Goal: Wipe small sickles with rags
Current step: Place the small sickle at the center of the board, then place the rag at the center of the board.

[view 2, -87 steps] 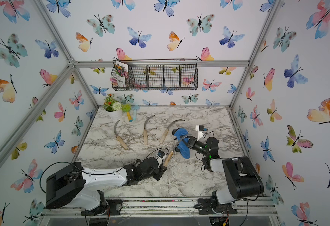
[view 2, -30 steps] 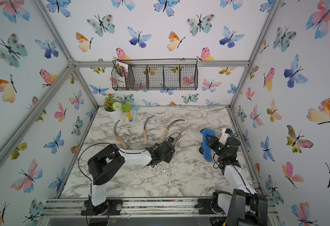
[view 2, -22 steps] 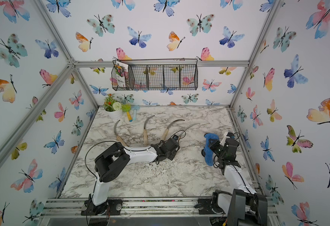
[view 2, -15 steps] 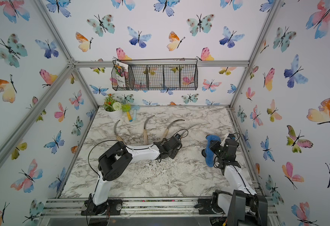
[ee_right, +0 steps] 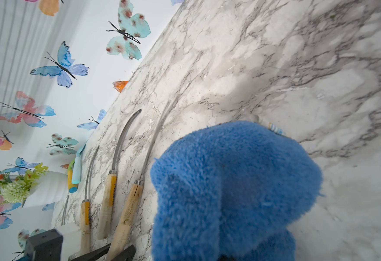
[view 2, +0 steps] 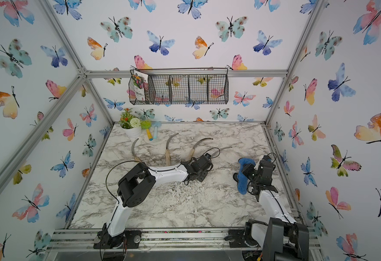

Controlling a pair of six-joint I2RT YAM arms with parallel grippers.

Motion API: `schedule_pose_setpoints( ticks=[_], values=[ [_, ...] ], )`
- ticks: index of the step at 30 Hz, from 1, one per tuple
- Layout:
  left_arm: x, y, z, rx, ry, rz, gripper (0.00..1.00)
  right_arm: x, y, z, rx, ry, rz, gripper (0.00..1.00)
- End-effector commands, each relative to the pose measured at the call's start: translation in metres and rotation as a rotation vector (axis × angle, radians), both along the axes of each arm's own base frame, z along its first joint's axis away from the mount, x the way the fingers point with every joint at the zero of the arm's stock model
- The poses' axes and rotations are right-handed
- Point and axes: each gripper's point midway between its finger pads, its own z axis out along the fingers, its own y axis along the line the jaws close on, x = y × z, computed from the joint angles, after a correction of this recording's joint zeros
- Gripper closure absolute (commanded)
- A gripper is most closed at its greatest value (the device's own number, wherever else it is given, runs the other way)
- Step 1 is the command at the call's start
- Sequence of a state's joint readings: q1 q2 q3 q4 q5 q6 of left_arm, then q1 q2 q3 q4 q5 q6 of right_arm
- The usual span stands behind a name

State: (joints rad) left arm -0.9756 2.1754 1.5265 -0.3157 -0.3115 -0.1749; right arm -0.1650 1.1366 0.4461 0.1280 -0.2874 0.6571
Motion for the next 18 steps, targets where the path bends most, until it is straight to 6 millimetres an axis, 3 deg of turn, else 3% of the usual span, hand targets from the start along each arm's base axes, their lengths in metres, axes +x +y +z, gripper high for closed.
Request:
schedule_pose_setpoints(
  ticks=[1, 5, 8, 10, 12, 16, 18],
  values=[
    [-0.024, 0.034, -0.056, 0.204, 0.158, -0.011, 0.63, 0.001, -0.005, -0.002, -0.033, 0.048, 0.006, 0.98],
    [-0.019, 0.034, -0.047, 0.185, 0.134, 0.020, 0.60, -0.003, -0.006, -0.004, -0.031, 0.049, -0.010, 0.98],
    [-0.015, 0.026, -0.020, 0.099, 0.091, 0.026, 0.55, -0.004, -0.004, -0.007, -0.016, 0.061, -0.006, 0.98],
    [-0.012, 0.024, 0.009, 0.026, 0.042, 0.048, 0.52, -0.003, -0.004, -0.008, -0.020, 0.078, -0.003, 0.98],
    [-0.011, 0.025, 0.049, -0.069, -0.009, 0.071, 0.01, -0.001, 0.001, -0.009, -0.027, 0.080, 0.025, 0.98],
    [-0.017, 0.046, 0.130, -0.265, -0.121, 0.136, 0.01, 0.005, 0.037, -0.014, -0.122, 0.120, 0.103, 0.98],
    [-0.019, 0.070, 0.171, -0.362, -0.177, 0.197, 0.01, 0.006, 0.069, -0.019, -0.171, 0.143, 0.173, 0.98]
  ],
)
